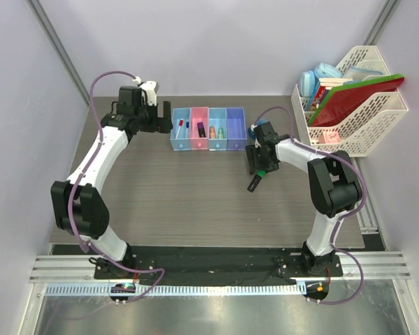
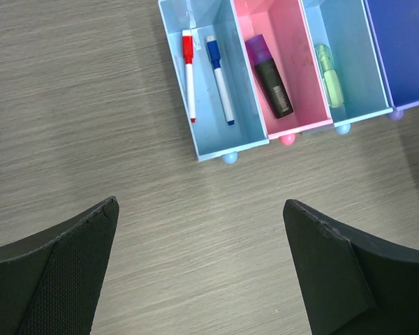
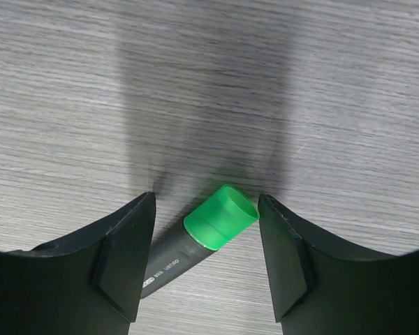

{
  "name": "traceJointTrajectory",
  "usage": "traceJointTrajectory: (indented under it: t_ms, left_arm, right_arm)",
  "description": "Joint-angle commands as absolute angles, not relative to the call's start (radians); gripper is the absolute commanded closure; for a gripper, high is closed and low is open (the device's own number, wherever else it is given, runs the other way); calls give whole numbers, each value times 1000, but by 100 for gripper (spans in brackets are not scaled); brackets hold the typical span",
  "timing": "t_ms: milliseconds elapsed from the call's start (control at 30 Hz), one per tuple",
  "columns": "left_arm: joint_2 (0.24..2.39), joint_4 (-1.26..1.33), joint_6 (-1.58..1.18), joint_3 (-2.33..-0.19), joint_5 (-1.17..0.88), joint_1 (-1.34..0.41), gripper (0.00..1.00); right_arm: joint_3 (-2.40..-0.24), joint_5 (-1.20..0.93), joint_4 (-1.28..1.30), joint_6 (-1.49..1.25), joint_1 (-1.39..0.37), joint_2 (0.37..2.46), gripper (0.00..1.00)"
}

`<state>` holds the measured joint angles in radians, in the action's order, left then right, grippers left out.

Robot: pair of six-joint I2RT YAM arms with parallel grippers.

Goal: Sort the stationery into containers
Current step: Pick up the pen from the center of the board.

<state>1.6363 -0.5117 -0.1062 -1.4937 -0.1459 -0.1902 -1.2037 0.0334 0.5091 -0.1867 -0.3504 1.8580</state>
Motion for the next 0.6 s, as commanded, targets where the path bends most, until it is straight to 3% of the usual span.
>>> traceJointTrajectory:
  t_ms: [0,200,367,533,567]
  left_arm:
    - [1572,-526,-74,-1476,-144,-175,0]
    - [1546,-538,-69,-1447,-138,-163,0]
    - [1522,-543,-58,-1443,-121,-153,0]
    - [1516,-552,-55,-1447,-115,-141,0]
    - [1514,-555,-55,-1447,-114,-140,0]
  right_arm:
    - [-1115,49,534,-195,-341,1809,33]
    - [-1062,-61,532,-176,-327,1704,30]
    - [-1040,-84,525,-169,-330,1764,30]
    - [-1091,-114,534,-172,-368,1836,40]
    - [-1094,-114,534,-172,-376,1856,50]
